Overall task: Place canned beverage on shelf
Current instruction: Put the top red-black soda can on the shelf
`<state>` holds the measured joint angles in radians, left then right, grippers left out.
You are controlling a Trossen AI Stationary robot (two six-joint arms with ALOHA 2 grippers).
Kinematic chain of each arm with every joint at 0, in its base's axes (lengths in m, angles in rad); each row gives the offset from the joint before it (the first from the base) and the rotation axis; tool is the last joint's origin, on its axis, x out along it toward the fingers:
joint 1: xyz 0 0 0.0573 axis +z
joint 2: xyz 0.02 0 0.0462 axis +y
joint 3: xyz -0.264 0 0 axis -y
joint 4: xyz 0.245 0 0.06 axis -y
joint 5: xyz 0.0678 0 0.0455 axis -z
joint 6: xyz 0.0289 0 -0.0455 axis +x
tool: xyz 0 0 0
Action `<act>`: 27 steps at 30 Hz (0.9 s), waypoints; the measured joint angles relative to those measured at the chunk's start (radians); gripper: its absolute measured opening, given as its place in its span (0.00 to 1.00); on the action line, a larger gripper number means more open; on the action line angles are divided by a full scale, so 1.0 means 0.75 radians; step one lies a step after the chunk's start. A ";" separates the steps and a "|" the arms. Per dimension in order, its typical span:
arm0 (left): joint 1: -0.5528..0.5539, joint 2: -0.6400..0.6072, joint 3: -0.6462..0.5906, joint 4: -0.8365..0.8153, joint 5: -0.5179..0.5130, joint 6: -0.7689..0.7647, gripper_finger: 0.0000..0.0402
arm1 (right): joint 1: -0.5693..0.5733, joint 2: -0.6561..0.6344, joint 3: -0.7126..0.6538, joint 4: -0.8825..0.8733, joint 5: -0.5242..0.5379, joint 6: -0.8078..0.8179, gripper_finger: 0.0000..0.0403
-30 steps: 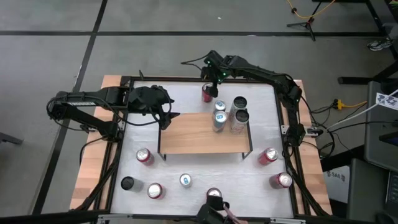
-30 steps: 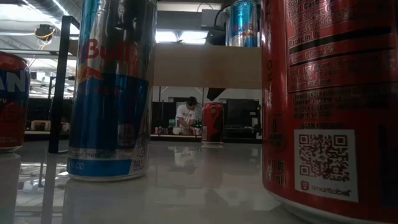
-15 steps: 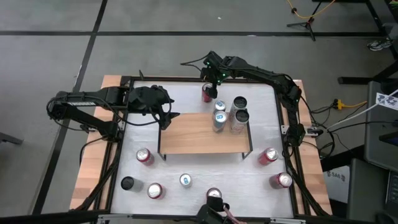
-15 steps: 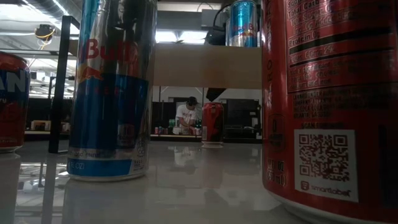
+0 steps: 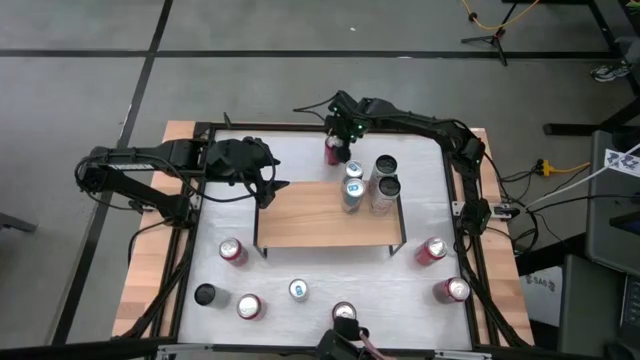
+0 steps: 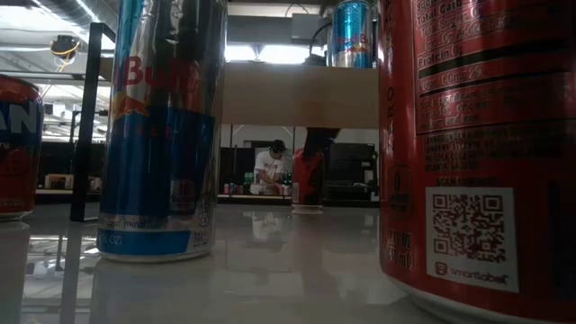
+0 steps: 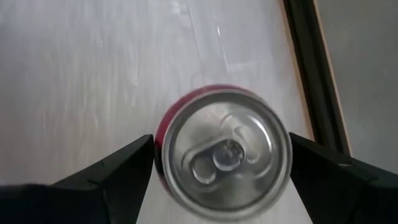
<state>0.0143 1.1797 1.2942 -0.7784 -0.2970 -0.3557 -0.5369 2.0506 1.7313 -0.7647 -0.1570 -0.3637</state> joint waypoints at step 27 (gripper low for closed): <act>0.000 0.000 0.000 0.000 0.000 0.000 0.76 | 0.001 -0.001 -0.091 0.093 -0.002 -0.010 0.73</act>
<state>0.0143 1.1797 1.2942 -0.7784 -0.2970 -0.3557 -0.5362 2.0501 1.6627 -0.6949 -0.1587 -0.3715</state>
